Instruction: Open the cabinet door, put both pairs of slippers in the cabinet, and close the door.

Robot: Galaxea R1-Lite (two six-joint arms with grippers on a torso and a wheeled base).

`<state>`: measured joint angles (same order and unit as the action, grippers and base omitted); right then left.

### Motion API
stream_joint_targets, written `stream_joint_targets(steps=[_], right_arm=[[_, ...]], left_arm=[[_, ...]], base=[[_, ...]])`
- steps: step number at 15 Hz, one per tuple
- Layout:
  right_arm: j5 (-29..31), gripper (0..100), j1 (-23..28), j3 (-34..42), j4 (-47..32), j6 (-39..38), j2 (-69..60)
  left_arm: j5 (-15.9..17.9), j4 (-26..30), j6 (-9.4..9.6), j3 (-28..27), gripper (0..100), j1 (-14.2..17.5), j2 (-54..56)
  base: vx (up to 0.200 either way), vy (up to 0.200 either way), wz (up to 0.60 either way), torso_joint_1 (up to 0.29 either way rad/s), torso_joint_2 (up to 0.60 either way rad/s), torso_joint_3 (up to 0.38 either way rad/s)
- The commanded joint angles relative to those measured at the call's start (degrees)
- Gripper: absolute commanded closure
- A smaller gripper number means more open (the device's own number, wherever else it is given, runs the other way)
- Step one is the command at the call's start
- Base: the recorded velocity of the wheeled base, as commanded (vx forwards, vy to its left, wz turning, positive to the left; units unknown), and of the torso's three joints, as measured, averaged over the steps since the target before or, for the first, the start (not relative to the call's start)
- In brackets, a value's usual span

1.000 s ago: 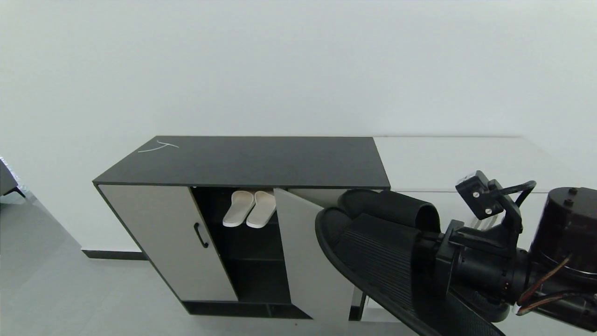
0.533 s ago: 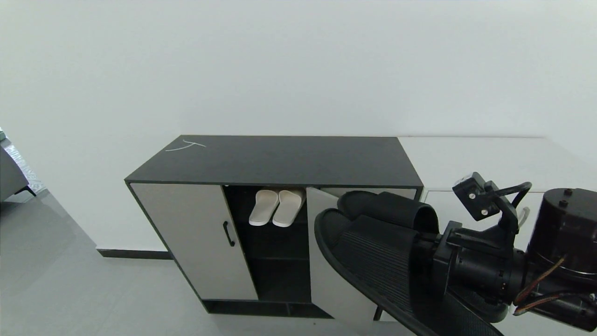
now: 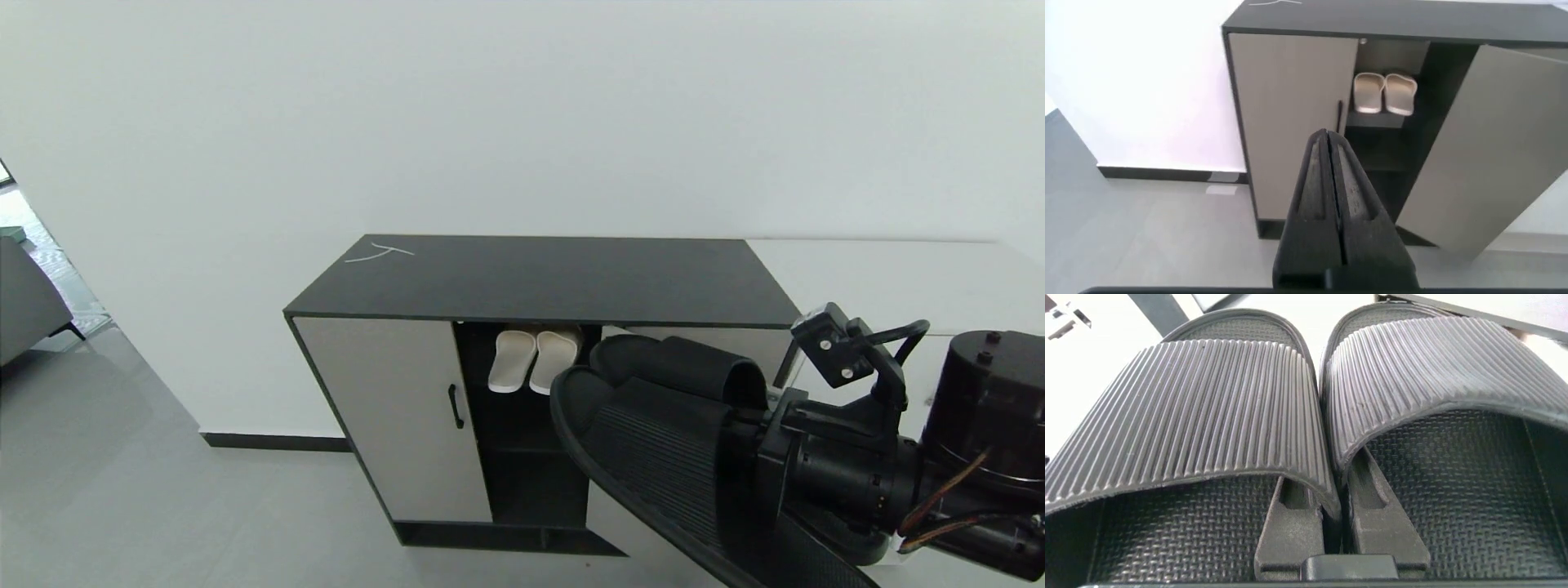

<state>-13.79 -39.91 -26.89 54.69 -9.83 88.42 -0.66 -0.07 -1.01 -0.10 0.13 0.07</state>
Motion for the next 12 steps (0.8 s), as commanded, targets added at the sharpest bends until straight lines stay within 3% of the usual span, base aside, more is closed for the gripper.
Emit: stream_joint_targets(steps=[1,12], right_arm=[[-0.01,100,-0.08,0.0,-0.02,-0.02,0.09],[-0.01,100,-0.34,0.17,-0.02,0.07,0.09]], left_arm=[[-0.04,-0.01,-0.04,0.01,100,0.04,-0.07],[-0.04,-0.01,-0.04,0.01,100,0.04,-0.07]], base=[[0.0,0.2,0.0,0.012,0.01,0.002],[0.0,0.2,0.0,0.003,0.0,0.003]])
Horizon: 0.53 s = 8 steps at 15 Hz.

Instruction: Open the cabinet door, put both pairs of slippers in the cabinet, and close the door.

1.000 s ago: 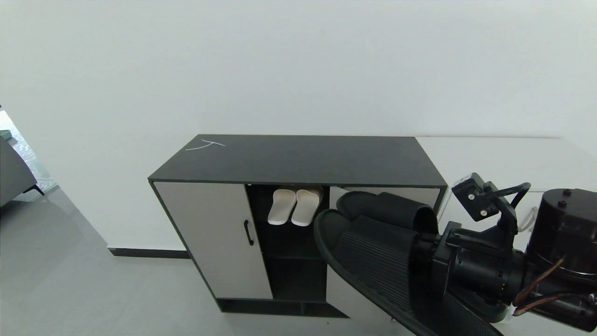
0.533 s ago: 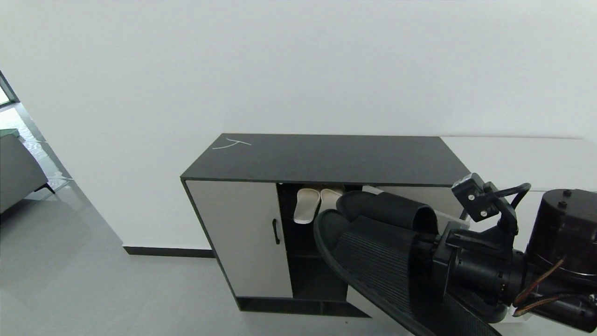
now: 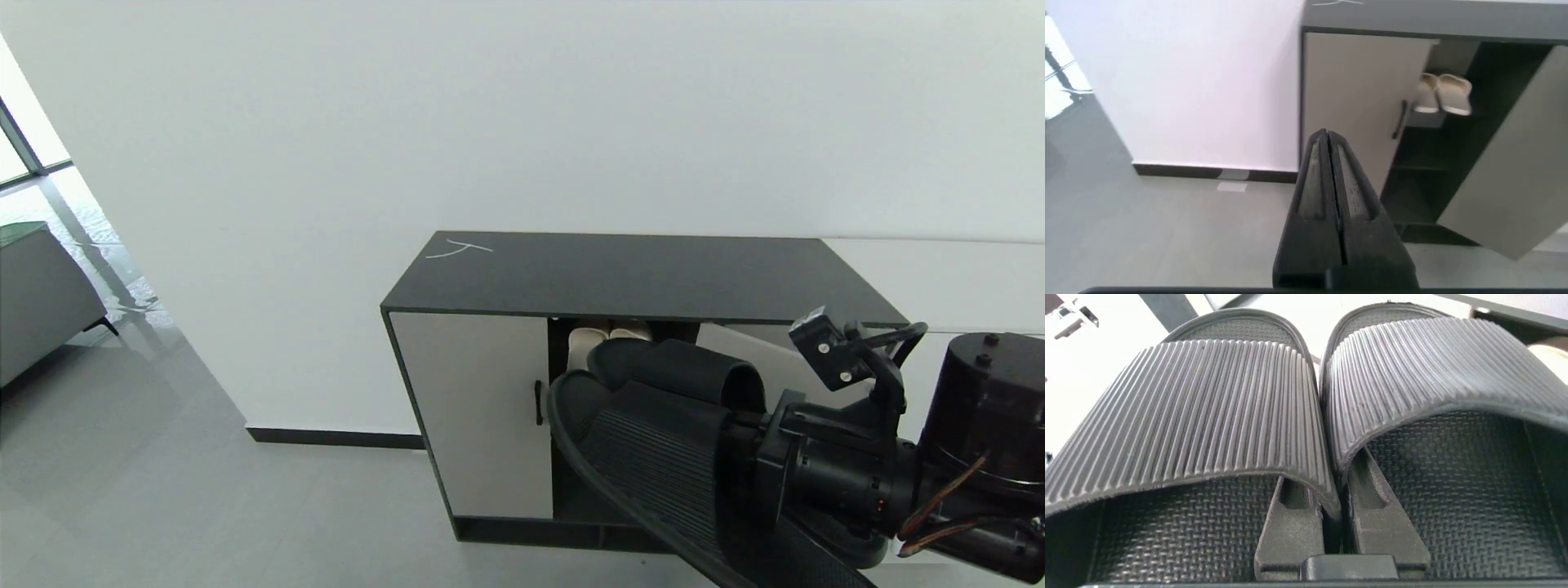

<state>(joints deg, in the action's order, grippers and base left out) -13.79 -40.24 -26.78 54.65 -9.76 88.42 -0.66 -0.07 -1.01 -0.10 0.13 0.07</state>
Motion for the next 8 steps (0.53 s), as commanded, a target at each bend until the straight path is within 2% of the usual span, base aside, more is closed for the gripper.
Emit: stream_joint_targets(steps=[1,2,5,8], right_arm=[[-0.01,100,-0.01,0.06,0.02,0.01,0.09],[-0.01,100,-0.01,0.06,0.02,0.01,0.09],[-0.01,100,-0.01,0.06,0.02,0.01,0.09],[-0.01,100,-0.01,0.15,0.02,0.71,0.09]], left_arm=[[-0.04,-0.01,-0.04,0.01,100,0.04,-0.07],[-0.04,-0.01,-0.04,0.01,100,0.04,-0.07],[-0.04,-0.01,-0.22,0.01,100,0.04,-0.07],[-0.13,-0.01,-0.22,0.01,100,0.04,-0.07]], base=[[0.0,0.2,0.0,0.002,0.0,0.002],[0.2,0.2,0.0,0.002,0.01,0.002],[0.0,0.0,0.0,0.0,0.0,0.0],[0.2,0.0,0.0,0.001,0.0,-0.001]])
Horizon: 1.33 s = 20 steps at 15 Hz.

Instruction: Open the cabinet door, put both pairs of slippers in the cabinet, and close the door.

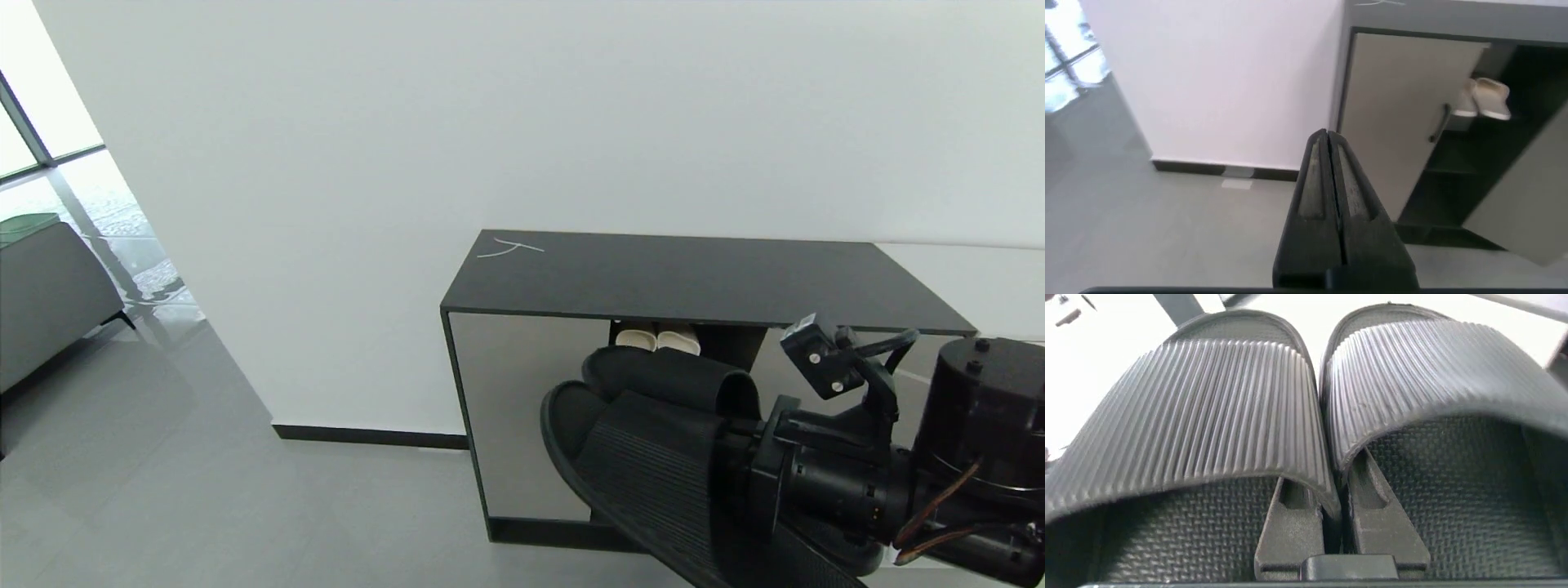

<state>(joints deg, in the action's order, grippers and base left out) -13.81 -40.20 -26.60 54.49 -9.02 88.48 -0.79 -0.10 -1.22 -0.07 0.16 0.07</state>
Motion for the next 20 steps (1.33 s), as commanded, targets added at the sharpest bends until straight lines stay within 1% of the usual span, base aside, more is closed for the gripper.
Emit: stream_joint_targets(steps=[1,6,8,12,16,20], right_arm=[[0.01,100,-0.05,-0.03,0.18,0.06,0.03],[0.01,100,-0.05,-0.03,0.26,0.06,-0.06],[0.01,100,-0.05,0.58,0.97,-0.03,-0.06],[-0.07,100,-0.05,0.94,2.02,0.06,0.03],[0.01,100,-0.75,1.9,2.99,-0.03,1.34],[0.01,100,-0.58,2.69,3.25,-0.12,2.84]], left_arm=[[0.0,0.01,-0.01,-0.01,100,0.02,-0.07],[0.0,0.01,-0.1,-0.01,100,0.02,-0.07],[0.0,0.01,-0.1,-0.01,100,0.02,-0.07],[-0.09,0.01,-0.19,-0.01,100,0.02,-0.07],[-0.09,0.01,-0.28,0.07,100,0.02,-0.07],[-0.09,0.01,-0.28,-0.01,100,0.02,-0.07]], base=[[0.2,0.0,0.0,0.022,0.01,-0.007],[0.2,0.0,0.0,0.0,0.0,0.002],[0.0,0.0,0.0,0.0,0.0,0.0],[0.0,0.0,0.0,-0.138,0.33,0.166],[0.0,0.0,0.0,-0.189,0.38,0.206],[0.0,0.0,0.0,-0.233,0.52,0.279]])
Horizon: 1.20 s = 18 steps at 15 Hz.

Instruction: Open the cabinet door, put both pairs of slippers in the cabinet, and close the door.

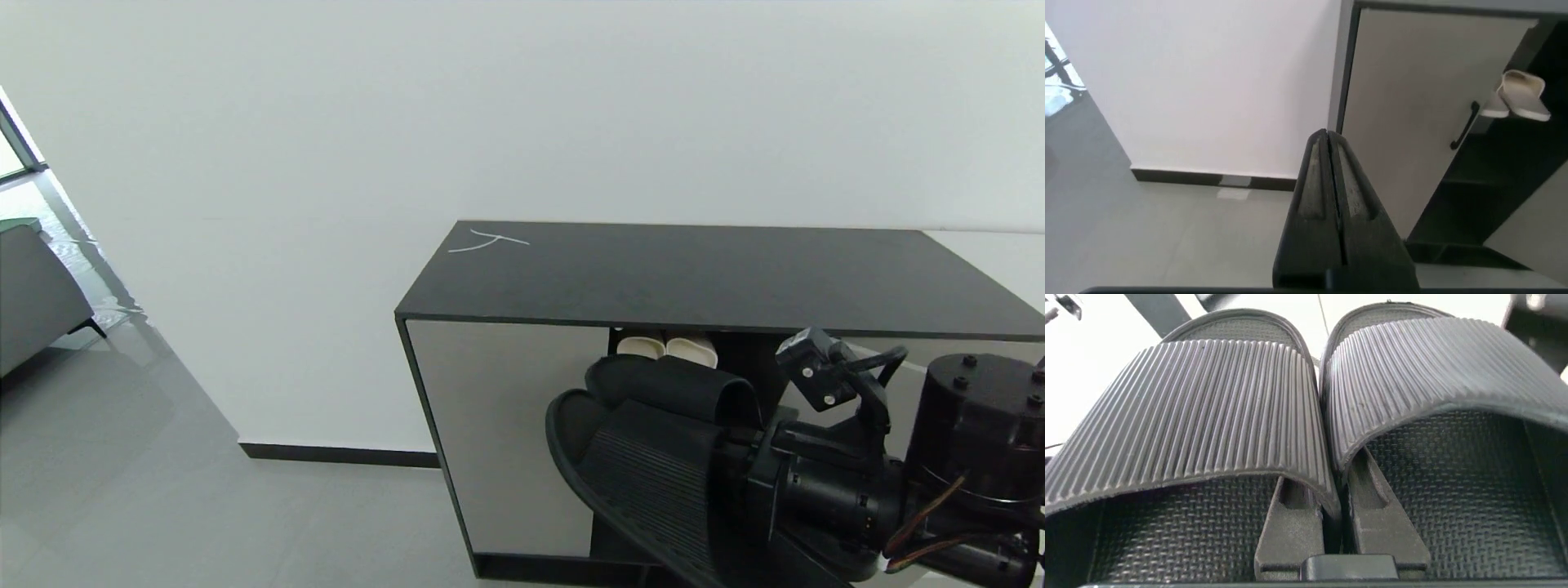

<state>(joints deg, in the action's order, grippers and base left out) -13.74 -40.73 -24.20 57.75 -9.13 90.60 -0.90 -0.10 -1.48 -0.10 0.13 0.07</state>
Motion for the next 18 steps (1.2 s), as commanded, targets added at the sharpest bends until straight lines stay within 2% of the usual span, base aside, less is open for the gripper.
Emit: stream_joint_targets(steps=[1,8,14,15,18], right_arm=[[-0.06,100,-0.05,0.47,0.0,-0.01,0.72],[-0.06,100,0.21,1.79,0.0,-0.19,1.07],[-0.06,100,3.11,5.39,0.79,-0.1,3.71],[0.03,100,3.55,6.53,2.46,-0.1,4.32],[0.29,100,4.96,11.72,15.03,-0.01,11.09]], left_arm=[[-0.06,0.01,-0.02,0.01,100,0.04,-0.07],[0.02,0.01,-0.02,0.01,100,0.04,-0.07],[-0.06,0.01,-0.02,0.01,100,0.04,-0.07],[0.02,-0.08,-0.02,0.01,100,0.04,-0.07],[0.02,0.01,-0.02,0.01,100,0.04,-0.07]], base=[[0.0,0.0,0.0,-0.251,0.55,0.305],[0.0,0.0,0.0,-0.235,0.53,0.294],[0.0,0.0,0.0,-0.21,0.49,0.285],[0.0,0.0,0.0,-0.198,0.47,0.281],[0.0,0.0,0.0,-0.178,0.48,0.29]])
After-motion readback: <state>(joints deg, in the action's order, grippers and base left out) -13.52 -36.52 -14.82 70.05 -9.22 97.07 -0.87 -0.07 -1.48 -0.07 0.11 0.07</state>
